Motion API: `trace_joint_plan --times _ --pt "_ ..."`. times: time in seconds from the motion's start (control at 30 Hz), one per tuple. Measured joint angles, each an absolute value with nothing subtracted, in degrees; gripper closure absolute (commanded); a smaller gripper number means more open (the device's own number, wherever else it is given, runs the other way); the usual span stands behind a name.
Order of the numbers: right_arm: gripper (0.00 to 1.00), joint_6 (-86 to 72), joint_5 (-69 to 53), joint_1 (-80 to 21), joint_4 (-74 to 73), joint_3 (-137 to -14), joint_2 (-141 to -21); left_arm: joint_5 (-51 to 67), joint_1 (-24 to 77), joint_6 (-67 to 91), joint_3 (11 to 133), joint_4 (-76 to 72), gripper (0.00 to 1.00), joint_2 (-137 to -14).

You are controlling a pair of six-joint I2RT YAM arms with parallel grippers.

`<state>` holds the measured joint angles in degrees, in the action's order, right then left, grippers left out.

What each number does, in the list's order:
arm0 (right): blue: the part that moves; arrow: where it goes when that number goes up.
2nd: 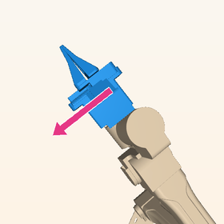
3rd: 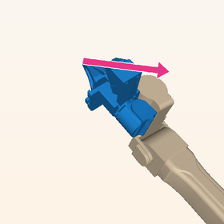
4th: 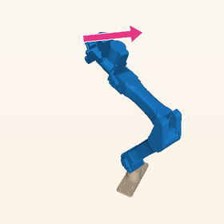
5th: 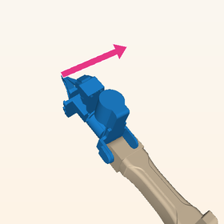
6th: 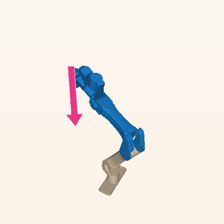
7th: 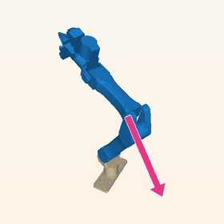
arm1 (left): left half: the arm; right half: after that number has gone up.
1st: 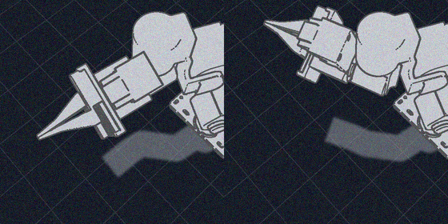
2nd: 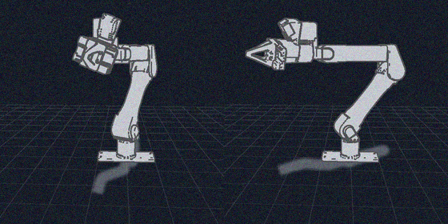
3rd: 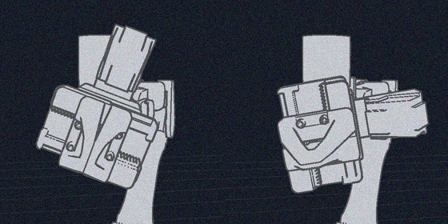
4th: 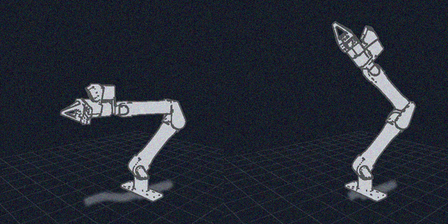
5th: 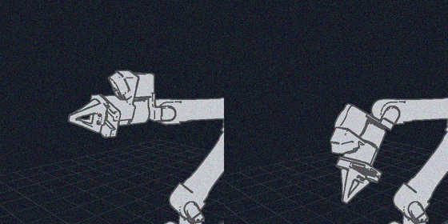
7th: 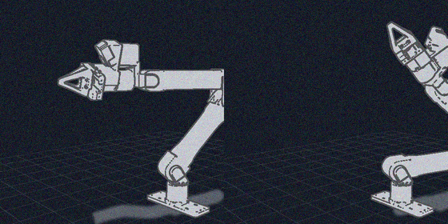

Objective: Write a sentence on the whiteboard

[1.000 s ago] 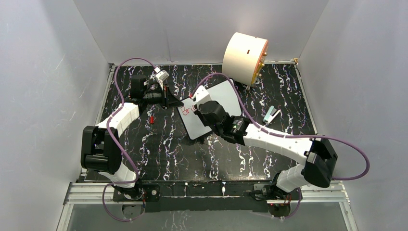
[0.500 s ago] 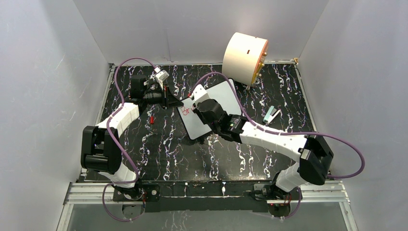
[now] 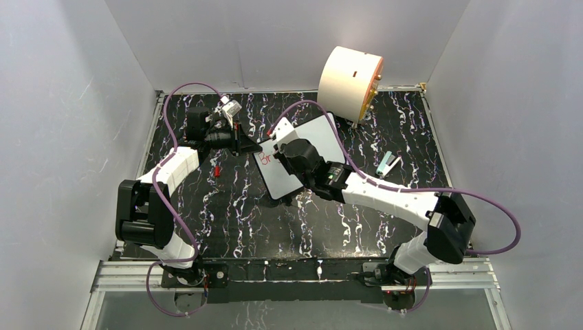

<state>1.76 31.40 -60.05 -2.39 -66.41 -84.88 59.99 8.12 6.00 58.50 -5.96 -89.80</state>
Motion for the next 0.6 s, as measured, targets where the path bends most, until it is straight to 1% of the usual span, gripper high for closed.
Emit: trace_joint_plan --times 0.6 --pt "1.0 1.7 30.8 -59.6 -3.6 -68.1 -86.2 60.0 8.1 6.0 58.5 -5.9 1.0 -89.8"
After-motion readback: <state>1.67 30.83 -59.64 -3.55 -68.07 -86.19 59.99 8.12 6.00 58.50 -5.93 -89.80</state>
